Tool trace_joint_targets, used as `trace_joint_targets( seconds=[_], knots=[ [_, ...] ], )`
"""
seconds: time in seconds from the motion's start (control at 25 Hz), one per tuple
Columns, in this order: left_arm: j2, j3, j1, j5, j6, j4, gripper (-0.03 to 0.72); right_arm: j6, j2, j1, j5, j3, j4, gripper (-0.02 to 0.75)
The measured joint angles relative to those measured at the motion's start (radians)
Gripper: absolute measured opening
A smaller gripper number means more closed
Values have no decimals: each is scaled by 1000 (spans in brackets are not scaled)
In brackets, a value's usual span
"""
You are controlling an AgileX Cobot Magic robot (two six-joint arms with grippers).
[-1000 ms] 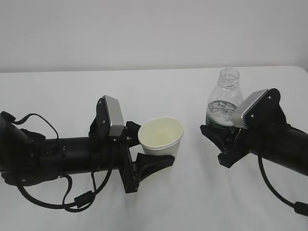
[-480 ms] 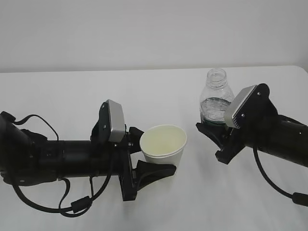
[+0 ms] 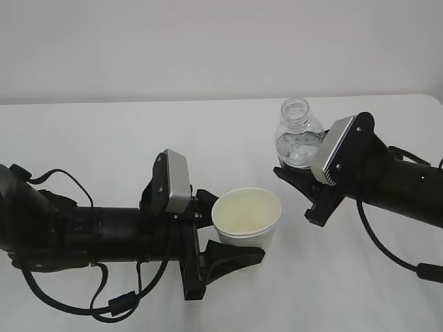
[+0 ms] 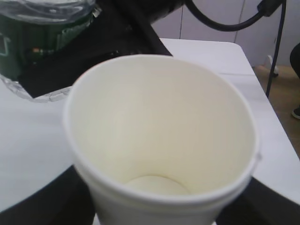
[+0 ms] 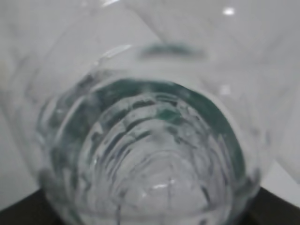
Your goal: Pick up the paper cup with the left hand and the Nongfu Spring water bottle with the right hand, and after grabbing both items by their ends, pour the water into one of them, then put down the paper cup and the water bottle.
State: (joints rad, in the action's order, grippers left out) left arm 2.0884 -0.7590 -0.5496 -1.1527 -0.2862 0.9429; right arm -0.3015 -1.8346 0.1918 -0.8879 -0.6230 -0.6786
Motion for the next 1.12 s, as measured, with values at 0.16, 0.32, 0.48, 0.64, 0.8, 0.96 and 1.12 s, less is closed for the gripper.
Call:
trace_joint_targets(
  seconds=[0.16,0.32,0.48,0.64,0.8,0.96,1.12],
  knots=[
    [-2,0,0,0,0,0,482,-41,0,16,0,-15,-2,449],
    [-7,0,0,0,0,6,482,-103,0,19,0,-22,0,449],
    [-21,0,0,0,0,20,482,-148,0,19,0,-22,3,449],
    [-34,0,0,0,-17,51,482,-166,0,19,0,-22,3,449],
    [-38,0,0,0,-34,64,482,-223,0,19,0,-22,3,449],
    [-38,0,0,0,-38,75,482,-277,0,19,-2,-22,3,449],
    [-38,0,0,0,-38,89,482,-334,0,19,-12,-22,3,449]
  ],
)
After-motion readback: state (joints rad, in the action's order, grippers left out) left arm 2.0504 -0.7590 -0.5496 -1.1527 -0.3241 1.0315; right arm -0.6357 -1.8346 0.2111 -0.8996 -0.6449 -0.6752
